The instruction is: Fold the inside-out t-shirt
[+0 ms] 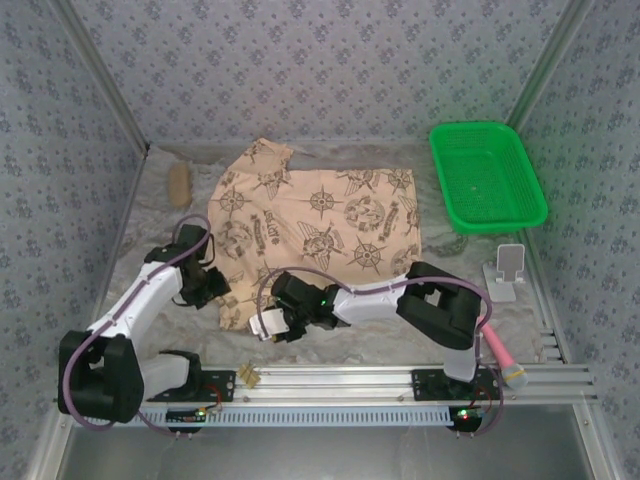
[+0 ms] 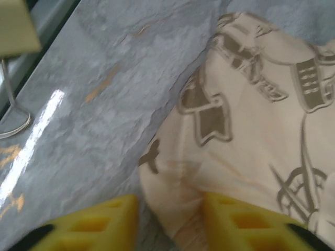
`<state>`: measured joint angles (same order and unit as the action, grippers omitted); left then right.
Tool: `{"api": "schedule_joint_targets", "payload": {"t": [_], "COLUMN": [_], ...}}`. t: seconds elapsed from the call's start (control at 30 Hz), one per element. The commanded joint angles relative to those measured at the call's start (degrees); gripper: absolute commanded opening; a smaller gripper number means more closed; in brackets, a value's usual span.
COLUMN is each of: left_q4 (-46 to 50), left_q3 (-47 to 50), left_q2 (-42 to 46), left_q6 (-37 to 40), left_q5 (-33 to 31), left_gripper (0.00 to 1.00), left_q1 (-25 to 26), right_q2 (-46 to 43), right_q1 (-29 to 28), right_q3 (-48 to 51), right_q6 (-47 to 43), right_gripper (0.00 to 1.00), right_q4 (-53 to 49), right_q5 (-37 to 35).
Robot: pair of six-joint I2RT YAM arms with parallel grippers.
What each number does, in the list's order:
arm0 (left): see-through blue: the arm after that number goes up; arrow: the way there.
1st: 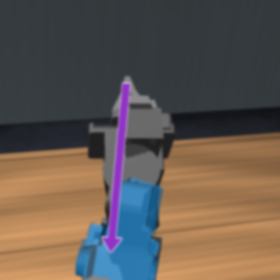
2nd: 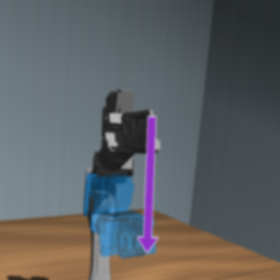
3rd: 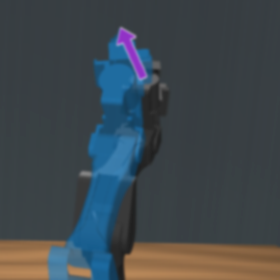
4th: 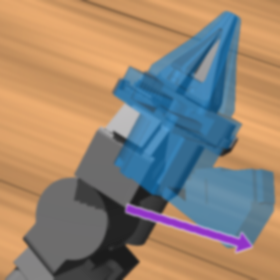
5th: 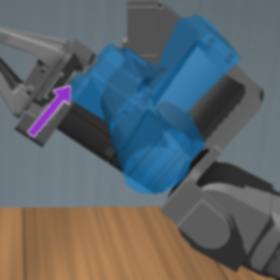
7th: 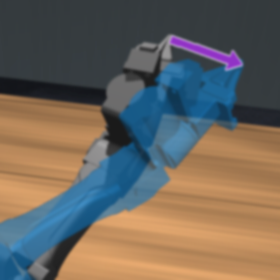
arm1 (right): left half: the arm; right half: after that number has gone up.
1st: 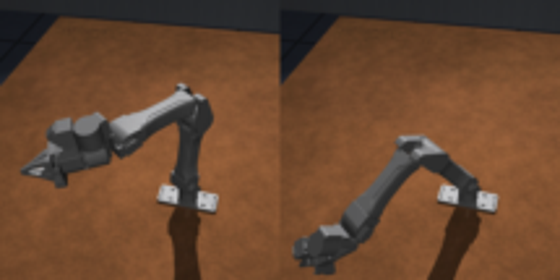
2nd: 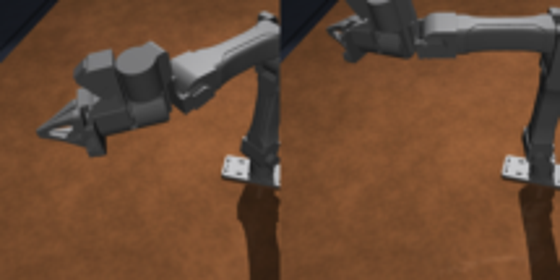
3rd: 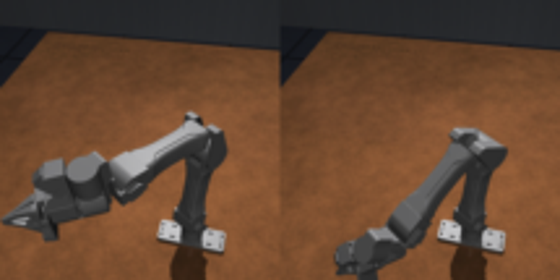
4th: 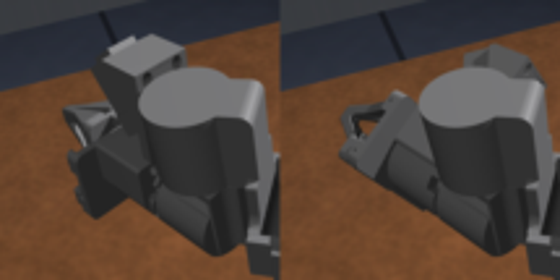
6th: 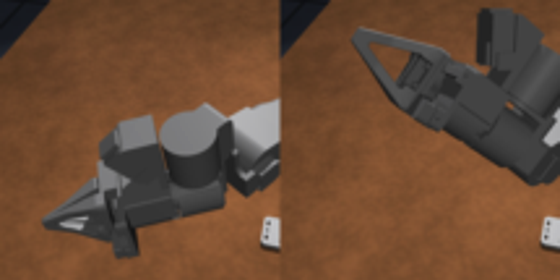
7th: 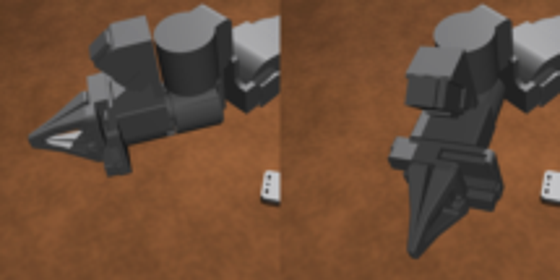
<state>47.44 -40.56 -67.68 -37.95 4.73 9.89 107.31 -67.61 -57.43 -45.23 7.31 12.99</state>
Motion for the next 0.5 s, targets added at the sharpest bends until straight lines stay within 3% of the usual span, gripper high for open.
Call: {"api": "schedule_joint_targets", "payload": {"t": [0.0,0.1,0.17,0.3,0.37,0.47], "left_q4": [-3.03,-1.6,-0.14,-0.73,-2.15,-3.97], "left_q3": [1.58,1.63,1.76,3.02,2.81,1.41], "left_q2": [-1.27,-0.31,2.2,5.37,3.94,-0.15], "left_q6": [-2.64,-3.38,-4.07,-5.0,-4.89,-4.64], "left_q5": [1.0,-0.16,-1.12,-0.46,-1.07,-1.09], "left_gripper": [0.39,0.4,0.42,0.43,0.43,0.43], "left_q1": [0.65,0.83,0.91,1.01,0.94,0.92], "right_q2": [-0.24,-2.36,-5.09,-6.73,-3.65,1.36], "right_q1": [-0.56,-0.57,1.02,6.17,9.32,11.19], "right_q3": [1.22,3.25,3.96,2.65,0.08,-2.21], "right_q6": [1.35,4.57,12.96,33.9,43.65,47.92], "right_gripper": [0.22,0.05,0.0,0.0,0.01,0.17], "right_q4": [7.21,9.5,11.29,15.18,13.13,9.15], "right_q5": [-3.16,-1.66,1.48,5.51,3.23,-0.49]}}
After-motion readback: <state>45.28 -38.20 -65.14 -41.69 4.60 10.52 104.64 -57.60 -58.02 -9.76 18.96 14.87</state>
